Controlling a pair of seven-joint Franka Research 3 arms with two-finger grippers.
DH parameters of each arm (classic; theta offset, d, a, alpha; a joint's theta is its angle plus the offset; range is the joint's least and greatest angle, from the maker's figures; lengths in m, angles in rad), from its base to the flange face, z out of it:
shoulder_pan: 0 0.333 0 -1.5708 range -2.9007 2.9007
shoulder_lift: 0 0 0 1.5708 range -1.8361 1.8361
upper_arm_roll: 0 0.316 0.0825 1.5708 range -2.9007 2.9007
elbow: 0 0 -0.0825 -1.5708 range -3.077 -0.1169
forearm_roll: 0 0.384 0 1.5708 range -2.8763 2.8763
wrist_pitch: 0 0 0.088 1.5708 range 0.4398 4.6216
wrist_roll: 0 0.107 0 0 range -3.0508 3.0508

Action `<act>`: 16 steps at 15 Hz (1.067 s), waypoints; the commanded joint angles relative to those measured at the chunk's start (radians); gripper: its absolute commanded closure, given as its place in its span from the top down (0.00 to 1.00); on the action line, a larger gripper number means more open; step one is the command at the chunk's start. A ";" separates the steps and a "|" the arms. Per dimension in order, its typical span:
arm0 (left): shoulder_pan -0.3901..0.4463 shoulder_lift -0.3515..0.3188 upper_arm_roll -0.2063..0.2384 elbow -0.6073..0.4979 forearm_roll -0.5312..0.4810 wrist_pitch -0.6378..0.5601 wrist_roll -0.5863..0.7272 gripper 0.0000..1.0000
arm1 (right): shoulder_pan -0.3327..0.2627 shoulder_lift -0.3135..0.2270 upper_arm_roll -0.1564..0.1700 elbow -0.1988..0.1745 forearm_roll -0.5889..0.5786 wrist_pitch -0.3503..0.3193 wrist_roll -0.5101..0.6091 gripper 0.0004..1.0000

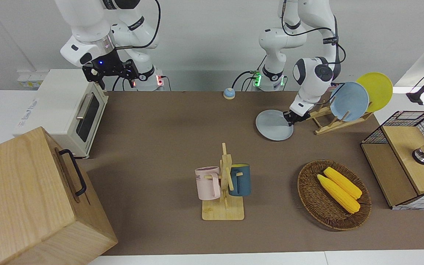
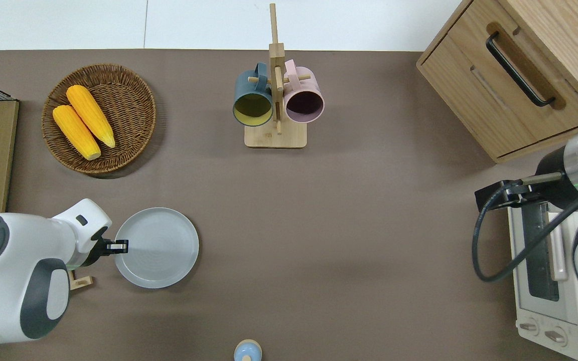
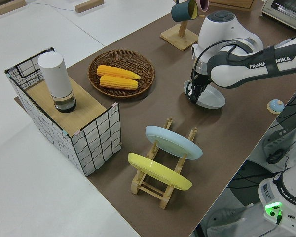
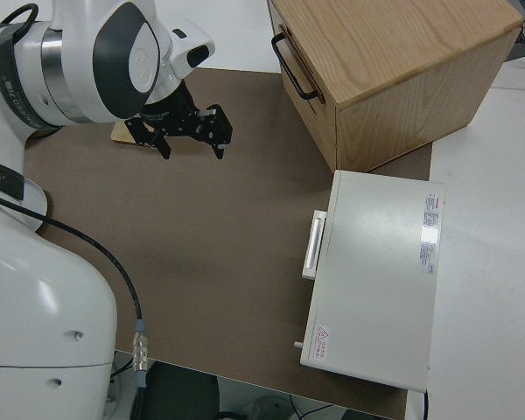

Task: Pick gray plate from table and place it on lower plate rack with left arm
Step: 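Grasp the rim of the gray plate with the left gripper, then lift the gray plate and carry it toward the wooden plate rack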

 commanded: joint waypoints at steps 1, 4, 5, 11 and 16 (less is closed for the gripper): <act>0.001 -0.008 0.011 0.152 -0.003 -0.195 -0.011 0.00 | -0.023 -0.002 0.021 0.007 -0.006 -0.011 0.012 0.98; -0.001 -0.015 0.011 0.267 -0.002 -0.323 -0.043 0.00 | -0.023 -0.002 0.021 0.007 -0.006 -0.011 0.012 0.98; -0.002 -0.015 0.010 0.308 -0.002 -0.366 -0.044 0.00 | -0.023 -0.002 0.021 0.007 -0.006 -0.011 0.012 0.98; -0.004 -0.012 0.008 0.488 0.000 -0.587 -0.048 0.00 | -0.023 -0.002 0.020 0.007 -0.006 -0.011 0.012 0.98; -0.004 -0.013 0.008 0.497 0.007 -0.602 -0.048 0.00 | -0.023 -0.004 0.021 0.006 -0.006 -0.011 0.012 0.98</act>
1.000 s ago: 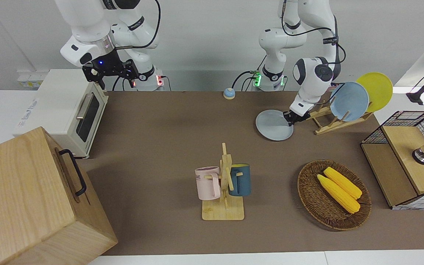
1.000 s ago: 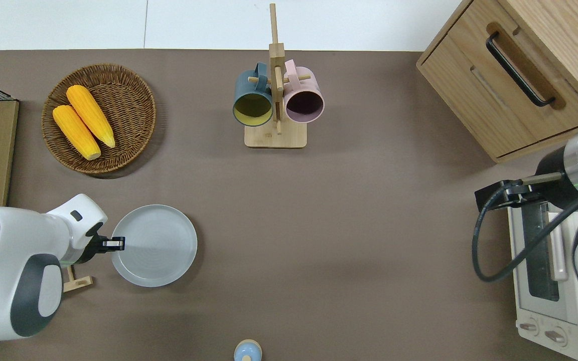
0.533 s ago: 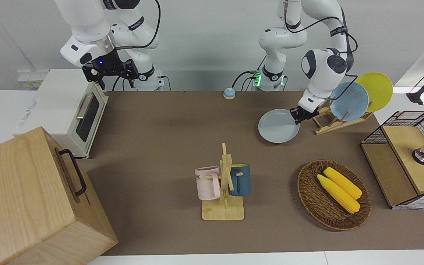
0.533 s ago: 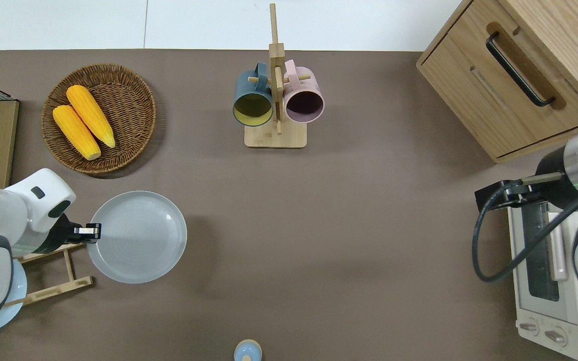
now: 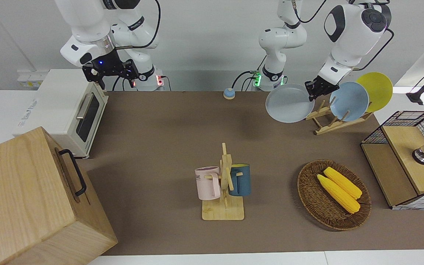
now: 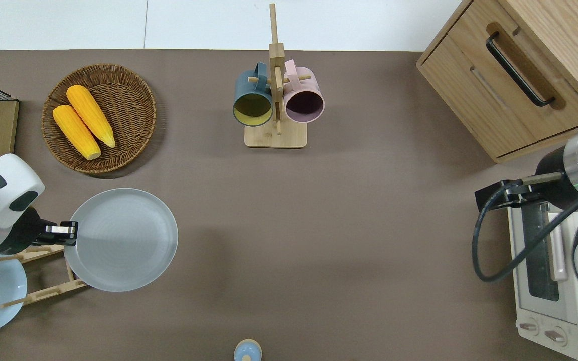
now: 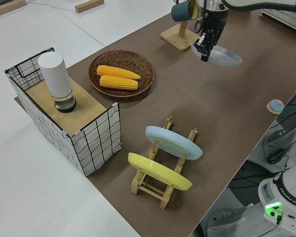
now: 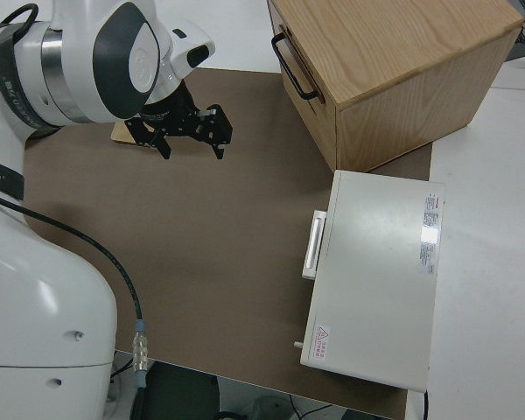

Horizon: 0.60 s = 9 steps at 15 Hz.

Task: Pick gray plate from table and place it on lower plate rack with left arm
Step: 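Lift the gray plate and carry it toward the wooden plate rack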

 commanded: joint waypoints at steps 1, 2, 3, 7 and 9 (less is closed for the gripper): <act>-0.006 0.008 0.001 0.025 0.009 -0.027 -0.013 0.00 | -0.023 -0.004 0.021 0.007 -0.006 -0.011 0.012 0.98; -0.006 0.008 -0.002 0.027 0.016 -0.030 -0.013 0.00 | -0.023 -0.002 0.020 0.007 -0.006 -0.012 0.012 0.98; -0.006 0.008 -0.002 0.031 0.029 -0.042 -0.013 0.00 | -0.023 -0.002 0.020 0.007 -0.006 -0.012 0.012 0.98; -0.012 0.010 -0.032 0.054 0.175 -0.098 -0.023 0.00 | -0.023 -0.002 0.020 0.007 -0.006 -0.011 0.012 0.98; -0.013 0.011 -0.051 0.076 0.254 -0.137 -0.057 0.00 | -0.023 -0.004 0.021 0.007 -0.006 -0.011 0.012 0.98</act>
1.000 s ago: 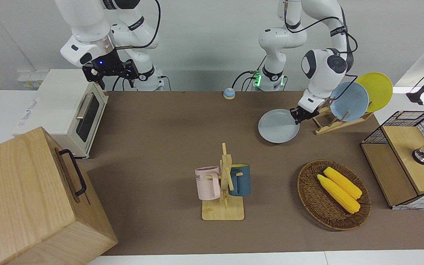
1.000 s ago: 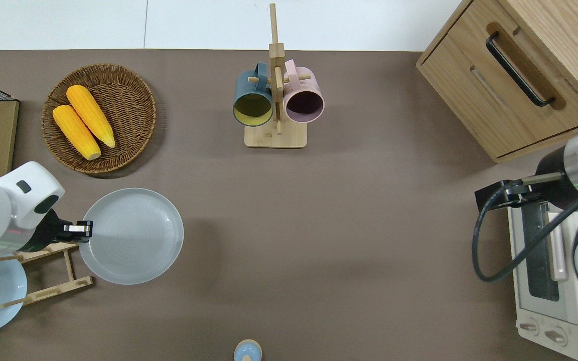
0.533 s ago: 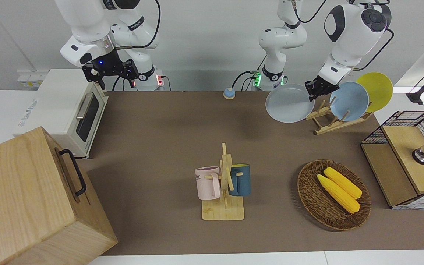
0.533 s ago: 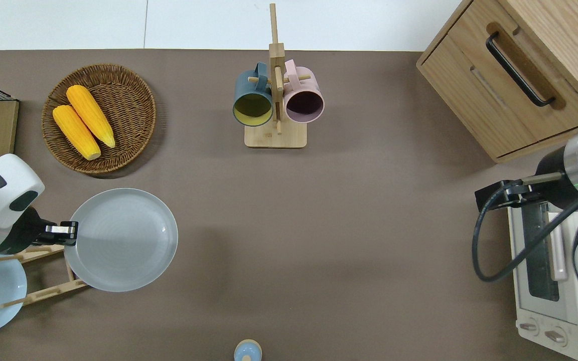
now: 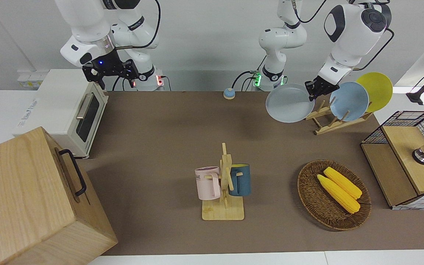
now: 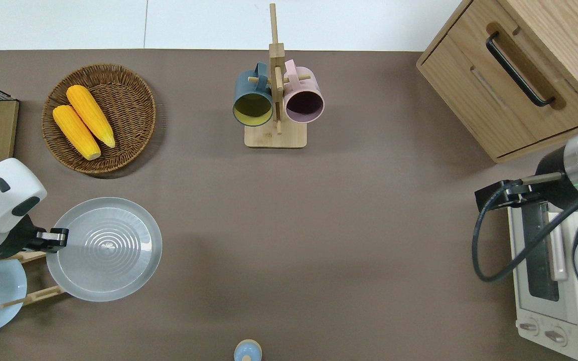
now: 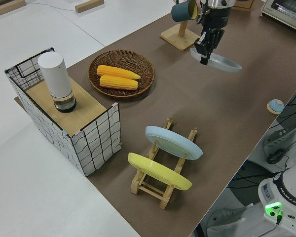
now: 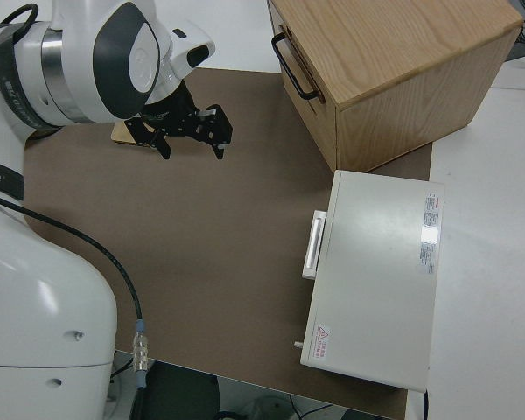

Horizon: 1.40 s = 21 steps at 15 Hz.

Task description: Pick gray plate from table and place it on lower plate rack with left arm

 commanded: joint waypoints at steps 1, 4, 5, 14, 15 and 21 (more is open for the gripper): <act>-0.010 0.018 -0.041 0.070 0.151 -0.095 -0.065 0.00 | -0.023 -0.002 0.021 0.007 -0.006 -0.011 0.012 0.98; -0.010 0.020 -0.079 0.078 0.307 -0.136 -0.077 0.00 | -0.023 -0.004 0.021 0.007 -0.006 -0.011 0.012 0.98; -0.010 0.021 -0.087 0.078 0.353 -0.153 -0.079 0.00 | -0.023 -0.002 0.021 0.006 -0.006 -0.011 0.012 0.98; 0.005 0.043 -0.102 0.066 0.616 -0.228 -0.069 0.00 | -0.023 -0.004 0.021 0.006 -0.006 -0.011 0.012 0.98; 0.007 0.049 -0.102 0.064 0.637 -0.231 -0.070 0.00 | -0.023 -0.002 0.021 0.007 -0.006 -0.011 0.012 0.98; 0.028 0.057 -0.091 0.034 0.753 -0.242 -0.066 0.00 | -0.023 -0.002 0.021 0.007 -0.006 -0.011 0.012 0.98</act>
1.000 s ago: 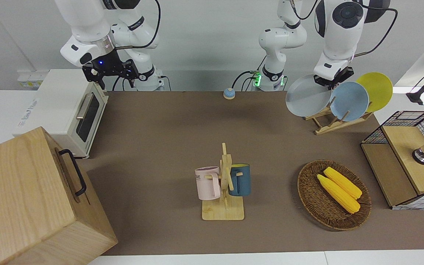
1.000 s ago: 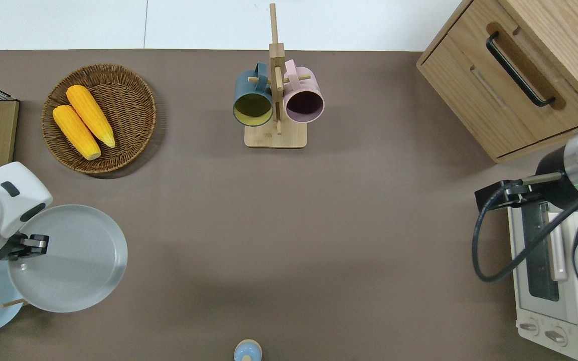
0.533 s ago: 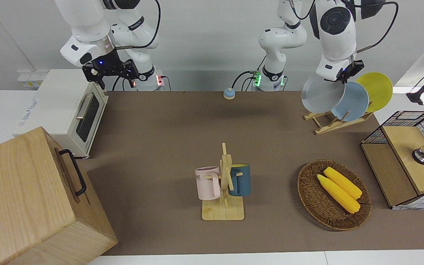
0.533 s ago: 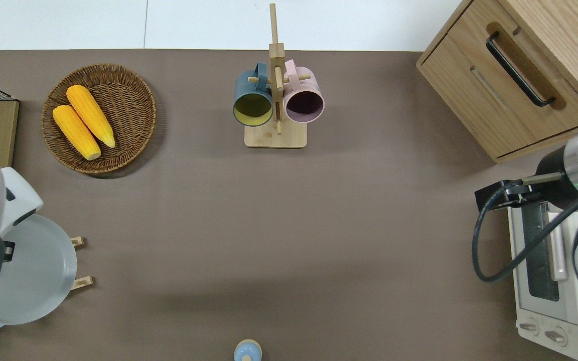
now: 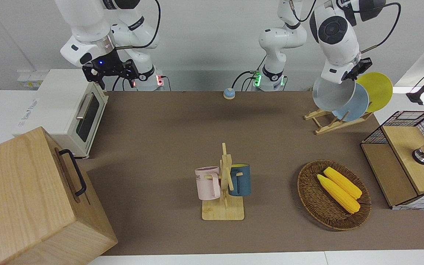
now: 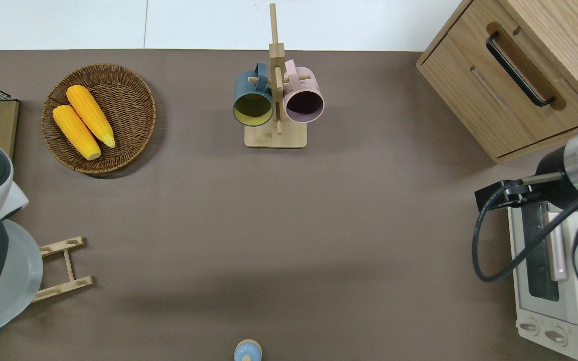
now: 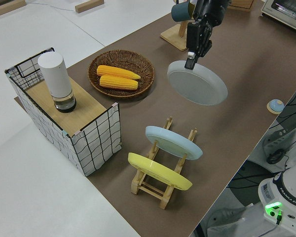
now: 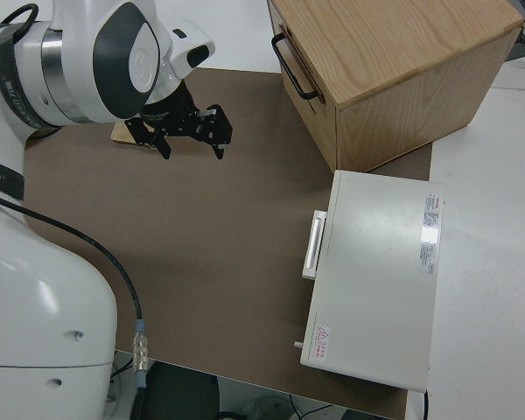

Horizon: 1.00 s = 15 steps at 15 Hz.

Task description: Pick gray plate from table and place it on lower plate rack with left arm

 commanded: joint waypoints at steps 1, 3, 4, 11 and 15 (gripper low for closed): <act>0.017 0.002 -0.002 -0.021 0.062 -0.016 -0.009 0.00 | -0.023 -0.002 0.021 0.007 -0.006 -0.011 0.012 0.98; 0.024 -0.003 -0.002 -0.042 0.078 -0.016 -0.018 0.00 | -0.023 -0.002 0.021 0.007 -0.006 -0.012 0.012 0.98; 0.026 -0.004 -0.002 -0.050 0.079 -0.016 -0.020 0.00 | -0.023 -0.002 0.021 0.006 -0.006 -0.011 0.012 0.98; 0.009 0.005 -0.004 -0.169 0.066 0.017 -0.179 0.00 | -0.023 -0.002 0.021 0.007 -0.006 -0.011 0.012 0.98; 0.015 0.006 -0.004 -0.238 0.032 0.106 -0.233 0.00 | -0.023 -0.002 0.021 0.007 -0.006 -0.011 0.012 0.98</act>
